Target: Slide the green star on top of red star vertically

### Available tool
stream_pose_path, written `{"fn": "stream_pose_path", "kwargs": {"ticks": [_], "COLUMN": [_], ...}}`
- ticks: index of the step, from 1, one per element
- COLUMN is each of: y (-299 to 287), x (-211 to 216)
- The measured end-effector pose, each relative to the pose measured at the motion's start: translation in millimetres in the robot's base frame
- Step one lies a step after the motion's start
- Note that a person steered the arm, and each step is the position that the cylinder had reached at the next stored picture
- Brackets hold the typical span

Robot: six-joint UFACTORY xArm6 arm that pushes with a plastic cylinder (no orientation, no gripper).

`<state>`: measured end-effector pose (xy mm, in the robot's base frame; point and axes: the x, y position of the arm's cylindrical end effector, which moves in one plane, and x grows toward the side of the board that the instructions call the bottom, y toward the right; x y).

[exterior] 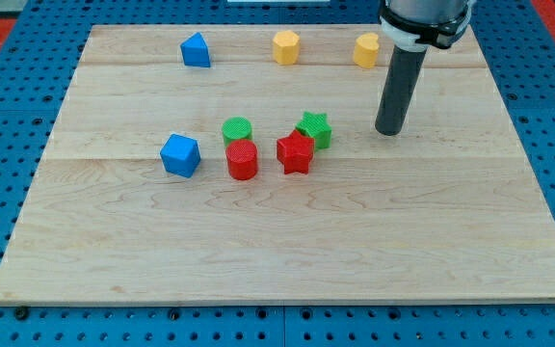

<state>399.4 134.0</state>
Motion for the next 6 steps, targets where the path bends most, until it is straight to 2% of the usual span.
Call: {"fn": "stream_pose_path", "kwargs": {"ticks": [3, 5, 6], "y": [-63, -79, -99], "x": [4, 32, 9]}}
